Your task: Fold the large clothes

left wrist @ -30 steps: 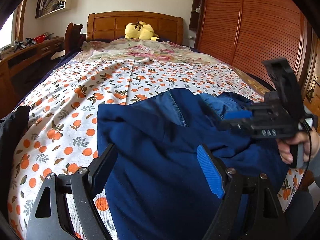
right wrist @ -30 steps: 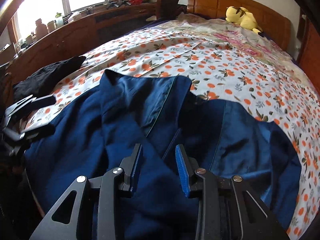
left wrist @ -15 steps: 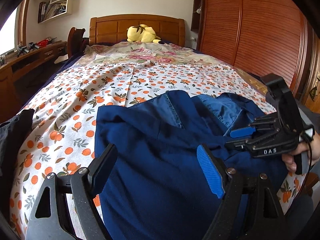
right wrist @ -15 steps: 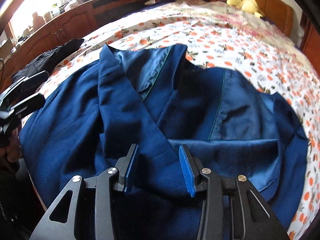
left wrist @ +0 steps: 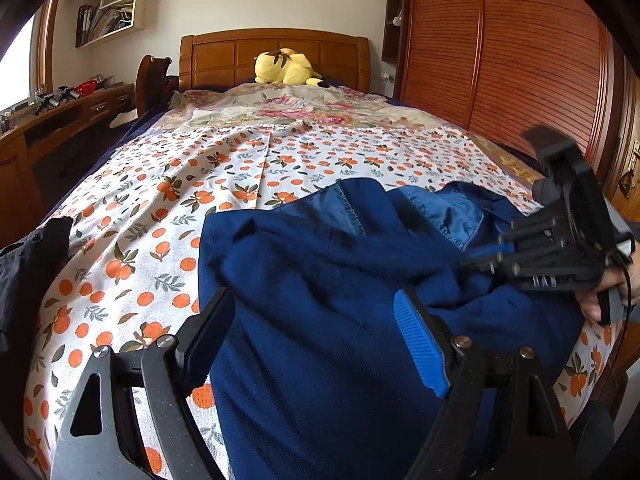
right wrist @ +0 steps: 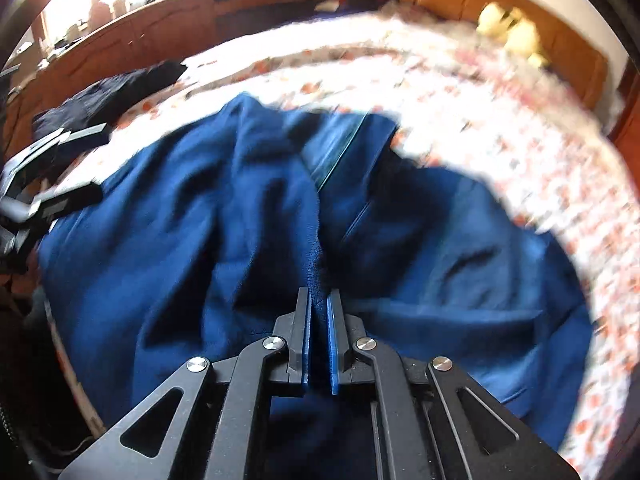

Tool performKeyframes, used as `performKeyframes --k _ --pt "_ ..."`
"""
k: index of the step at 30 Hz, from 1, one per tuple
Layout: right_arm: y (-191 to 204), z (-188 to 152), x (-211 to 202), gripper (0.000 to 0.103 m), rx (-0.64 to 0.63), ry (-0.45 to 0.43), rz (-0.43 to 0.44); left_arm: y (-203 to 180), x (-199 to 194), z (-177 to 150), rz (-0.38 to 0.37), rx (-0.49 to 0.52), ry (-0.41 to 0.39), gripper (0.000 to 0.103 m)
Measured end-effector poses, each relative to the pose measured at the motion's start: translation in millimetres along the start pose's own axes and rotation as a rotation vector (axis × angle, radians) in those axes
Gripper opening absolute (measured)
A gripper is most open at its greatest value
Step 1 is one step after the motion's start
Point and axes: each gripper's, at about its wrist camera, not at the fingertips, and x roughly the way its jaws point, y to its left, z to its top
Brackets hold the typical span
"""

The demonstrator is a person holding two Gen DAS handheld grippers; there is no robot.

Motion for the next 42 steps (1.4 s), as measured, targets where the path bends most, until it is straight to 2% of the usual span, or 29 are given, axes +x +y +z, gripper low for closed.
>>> performKeyframes --k 4,7,11,15,17,19,20,21,24,29,32,34,37,42 --pt "-12 30 -2 0.006 -0.02 -0.057 -0.118 4 -3 2 -0.003 -0.012 -0.012 0.082" --pt "-20 53 13 0.006 -0.044 -0.071 -0.206 6 -2 1 0.0 -0.014 -0.009 0.082" --pt "-30 72 38 0.006 -0.053 -0.078 -0.265 6 -1 1 0.002 -0.011 -0.007 0.082" --pt "-24 75 61 0.007 -0.081 -0.06 -0.291 4 -1 2 0.001 -0.005 -0.008 0.082" --pt "-23 78 66 0.012 -0.065 -0.05 -0.286 3 -1 2 -0.002 -0.007 -0.007 0.082" --pt "-30 80 56 0.031 -0.026 -0.067 -0.294 1 -1 4 -0.012 -0.006 -0.011 0.082" --pt "-33 80 49 0.036 -0.008 -0.084 -0.292 -1 -2 5 -0.013 -0.004 -0.017 0.082" --pt "-38 79 39 0.043 0.012 -0.109 -0.287 -3 -3 6 -0.014 -0.003 -0.026 0.082" --pt "-55 71 16 0.047 0.05 -0.148 -0.305 -10 0 9 -0.029 -0.003 -0.028 0.082" --pt "-95 37 -15 0.047 0.1 -0.154 -0.363 -28 4 13 -0.048 0.013 -0.037 0.082" --pt "-123 13 -23 0.047 0.152 -0.123 -0.39 -40 8 15 -0.061 0.022 -0.043 0.082" --pt "-142 0 -18 0.047 0.197 -0.082 -0.395 -48 11 16 -0.066 0.029 -0.043 0.082" --pt "-164 -15 -7 0.047 0.257 -0.044 -0.357 -57 17 18 -0.072 0.035 -0.038 0.082" --pt "-184 -21 19 0.047 0.311 0.005 -0.337 -68 27 19 -0.077 0.042 -0.026 0.082"
